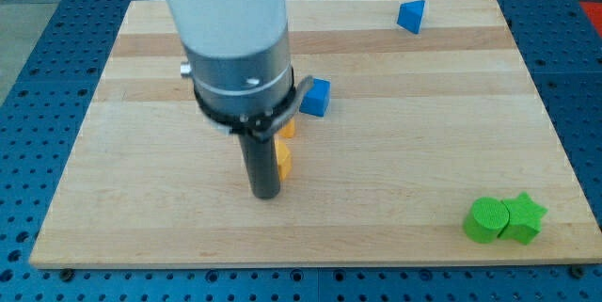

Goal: Place green circle to the bottom of the yellow hexagon

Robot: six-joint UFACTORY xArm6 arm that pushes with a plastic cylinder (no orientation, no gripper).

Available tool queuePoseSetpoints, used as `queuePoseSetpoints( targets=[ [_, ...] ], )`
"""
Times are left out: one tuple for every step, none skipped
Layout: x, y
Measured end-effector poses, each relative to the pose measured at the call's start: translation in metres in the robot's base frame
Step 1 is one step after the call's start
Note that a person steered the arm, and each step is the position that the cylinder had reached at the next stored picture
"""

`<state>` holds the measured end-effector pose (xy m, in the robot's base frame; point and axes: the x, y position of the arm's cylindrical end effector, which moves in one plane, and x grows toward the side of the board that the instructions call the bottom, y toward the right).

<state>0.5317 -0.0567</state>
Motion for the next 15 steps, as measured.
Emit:
queuePoseSetpoints(
  targets=[
    [-0.011, 0.0],
    [-0.004, 0.0],
    [-0.008, 0.0],
    [-0.016, 0.0],
    [0.003, 0.0],
    [0.016, 0.044],
    [-0.01, 0.122],
    [-0.025, 0.209],
    [-0.008, 0.308],
    [0.038, 0.384],
    [0.073, 0.4],
    [0.083, 0.367],
    [0.08, 0.318],
    [0.061, 0.264],
    [0.039, 0.21]
  ],
)
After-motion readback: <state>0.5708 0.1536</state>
